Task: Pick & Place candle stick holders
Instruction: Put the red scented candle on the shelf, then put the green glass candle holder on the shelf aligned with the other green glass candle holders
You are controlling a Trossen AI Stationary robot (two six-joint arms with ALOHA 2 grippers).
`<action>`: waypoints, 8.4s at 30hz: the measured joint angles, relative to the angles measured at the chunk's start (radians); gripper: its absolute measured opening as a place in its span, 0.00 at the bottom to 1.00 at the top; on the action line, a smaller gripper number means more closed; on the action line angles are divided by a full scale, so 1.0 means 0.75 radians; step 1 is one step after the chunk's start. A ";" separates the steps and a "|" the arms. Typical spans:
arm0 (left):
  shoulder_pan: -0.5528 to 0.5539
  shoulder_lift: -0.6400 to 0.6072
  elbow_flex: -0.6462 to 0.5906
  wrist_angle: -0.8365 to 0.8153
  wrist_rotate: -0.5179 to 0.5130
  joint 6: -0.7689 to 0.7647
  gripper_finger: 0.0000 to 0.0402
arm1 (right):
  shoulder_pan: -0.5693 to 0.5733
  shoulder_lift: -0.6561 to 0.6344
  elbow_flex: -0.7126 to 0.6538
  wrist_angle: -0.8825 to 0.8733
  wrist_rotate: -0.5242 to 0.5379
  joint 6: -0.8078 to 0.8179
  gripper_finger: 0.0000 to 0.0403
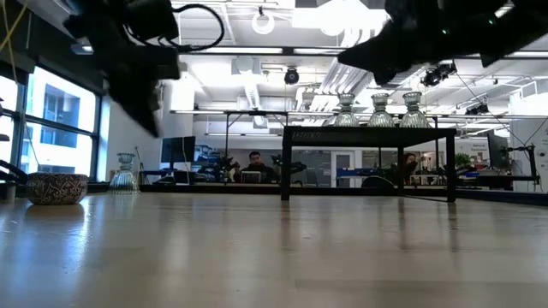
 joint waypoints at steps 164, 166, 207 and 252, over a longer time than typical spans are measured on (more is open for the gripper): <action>0.373 1.573 2.077 -0.331 -0.270 0.127 0.87 | 0.010 0.002 -0.194 0.256 -0.117 -0.070 0.00; 0.373 1.573 2.077 -0.331 -0.272 0.145 0.87 | 0.010 0.002 -0.194 0.256 -0.117 -0.070 0.00; 0.207 0.109 0.010 0.517 -0.682 -0.403 0.01 | 0.090 0.002 -0.194 0.203 0.035 -0.040 0.00; 0.983 0.578 0.543 -0.512 -0.600 -0.226 0.66 | 0.088 0.002 -0.194 0.234 0.022 -0.096 0.00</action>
